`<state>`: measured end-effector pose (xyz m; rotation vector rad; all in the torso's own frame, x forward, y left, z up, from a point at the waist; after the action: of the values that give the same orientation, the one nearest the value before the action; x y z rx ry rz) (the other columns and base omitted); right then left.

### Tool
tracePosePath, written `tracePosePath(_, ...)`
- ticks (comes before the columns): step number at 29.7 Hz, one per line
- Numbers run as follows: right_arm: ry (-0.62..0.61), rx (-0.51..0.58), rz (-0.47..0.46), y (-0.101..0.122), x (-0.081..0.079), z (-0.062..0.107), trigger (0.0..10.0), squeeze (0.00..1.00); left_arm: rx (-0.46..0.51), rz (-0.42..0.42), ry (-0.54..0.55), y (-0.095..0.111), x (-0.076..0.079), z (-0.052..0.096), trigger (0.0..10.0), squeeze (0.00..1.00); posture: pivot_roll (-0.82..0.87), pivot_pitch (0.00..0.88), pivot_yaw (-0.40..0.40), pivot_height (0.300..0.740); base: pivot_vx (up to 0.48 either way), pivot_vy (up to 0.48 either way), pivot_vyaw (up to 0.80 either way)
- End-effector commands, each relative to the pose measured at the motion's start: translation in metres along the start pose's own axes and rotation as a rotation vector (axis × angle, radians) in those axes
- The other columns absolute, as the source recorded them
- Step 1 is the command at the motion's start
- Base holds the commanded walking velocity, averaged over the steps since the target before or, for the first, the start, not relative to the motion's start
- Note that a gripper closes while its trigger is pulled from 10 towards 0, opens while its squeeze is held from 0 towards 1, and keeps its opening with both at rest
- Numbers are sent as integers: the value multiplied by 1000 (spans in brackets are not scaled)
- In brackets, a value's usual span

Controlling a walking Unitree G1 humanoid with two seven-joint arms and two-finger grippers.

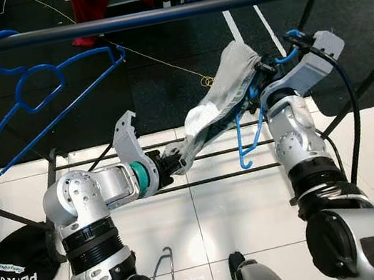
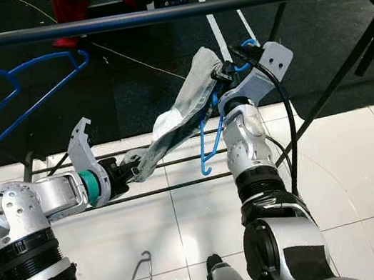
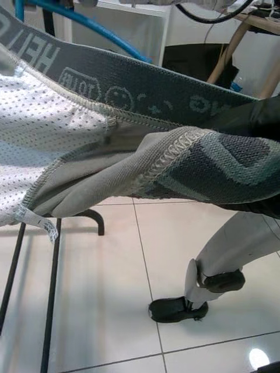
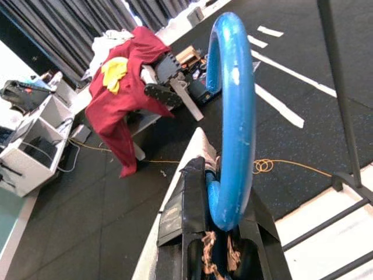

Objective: Hang hanger

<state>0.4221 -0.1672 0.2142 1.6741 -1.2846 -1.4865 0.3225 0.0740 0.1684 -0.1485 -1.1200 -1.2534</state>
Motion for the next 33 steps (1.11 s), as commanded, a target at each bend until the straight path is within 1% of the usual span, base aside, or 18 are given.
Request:
tracePosePath(1, -15, 12, -14, 1, 1, -1, 10000, 0, -147, 26, -265, -46, 80, -31, 10000, 0, -25, 190, 51, 740, 0, 0, 0)
tracePosePath(2, -3, 18, -66, 4, -5, -3, 10000, 0, -150, 8, -237, -48, 76, -32, 10000, 0, -27, 188, 51, 740, 0, 0, 0)
tracePosePath(3, -3, 18, -66, 4, -5, -3, 10000, 0, -150, 8, -237, -48, 76, -32, 10000, 0, -27, 188, 51, 740, 0, 0, 0)
tracePosePath(5, 18, 36, -121, 11, -13, -5, 10000, 0, -132, -117, -135, -44, 67, -29, 10000, 0, -35, 190, 48, 740, 0, 0, 0)
tracePosePath(7, 18, 36, -121, 11, -13, -5, 10000, 0, -132, -117, -135, -44, 67, -29, 10000, 0, -35, 190, 48, 740, 0, 0, 0)
tracePosePath(8, 21, 41, -132, 12, -14, -5, 10000, 0, -127, -170, -102, -43, 64, -27, 10000, 0, -35, 190, 48, 740, 0, 0, 0)
tracePosePath(9, 21, 41, -132, 12, -14, -5, 10000, 0, -127, -170, -102, -43, 64, -27, 10000, 0, -35, 190, 48, 740, 0, 0, 0)
tracePosePath(10, 22, 53, -161, 15, -15, -6, 10000, 0, -118, -264, -61, -41, 62, -25, 10000, 0, -37, 190, 46, 740, 0, 0, 0)
tracePosePath(13, 39, 66, -175, 18, -17, -6, 10000, 0, -115, -311, -48, -41, 61, -23, 10000, 0, -40, 191, 52, 740, 0, 0, 0)
tracePosePath(15, 99, 86, -180, 23, -25, -6, 10000, 0, -91, -392, -46, -37, 59, -17, 10000, 0, -41, 190, 56, 740, 0, 0, 0)
tracePosePath(17, 99, 86, -180, 23, -25, -6, 10000, 0, -91, -392, -46, -37, 59, -17, 10000, 0, -41, 190, 56, 740, 0, 0, 0)
tracePosePath(18, 108, 85, -176, 22, -27, -6, 10000, 0, -88, -404, -48, -37, 59, -15, 10000, 1000, -40, 190, 57, 740, 0, 0, 0)
tracePosePath(21, 120, 76, -175, 20, -28, -5, 10000, 0, -91, -444, -52, -37, 58, -11, 10000, 1000, -38, 190, 58, 740, 0, 0, 0)
tracePosePath(25, 124, 73, -175, 19, -29, -5, 10000, 0, -91, -459, -49, -38, 57, -10, 10000, 1000, -39, 190, 59, 740, 0, 0, 0)
tracePosePath(26, 140, 67, -168, 17, -31, -4, 10000, 0, -93, -488, -38, -39, 56, -9, 10000, 169, -38, 190, 58, 740, 0, 0, 0)
tracePosePath(28, 140, 67, -168, 17, -31, -4, 10000, 0, -93, -488, -38, -39, 56, -9, 10000, 169, -38, 190, 58, 740, 0, 0, 0)
tracePosePath(29, 156, 62, -163, 16, -32, -3, 10000, 0, -89, -518, -21, -41, 53, -9, 10000, 0, -37, 191, 57, 740, 0, 0, 0)
tracePosePath(33, 176, 57, -150, 13, -30, -1, 10000, 0, -67, -562, 3, -41, 50, -8, 10000, 0, -37, 191, 57, 740, 0, 0, 0)
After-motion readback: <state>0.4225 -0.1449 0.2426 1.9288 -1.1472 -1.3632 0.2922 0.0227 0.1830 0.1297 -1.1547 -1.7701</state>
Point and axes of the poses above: a point about 5 cm out from each wrist's last joint towards the gripper, its own z axis pointing back from the gripper into the wrist, its own y axis along the axis of the wrist's last joint, x = y × z, the point moved 3 cm from there along -z, pointing out of the wrist towards the gripper, and after that the axes turned 8 degrees about z, right-handed, at the moved point
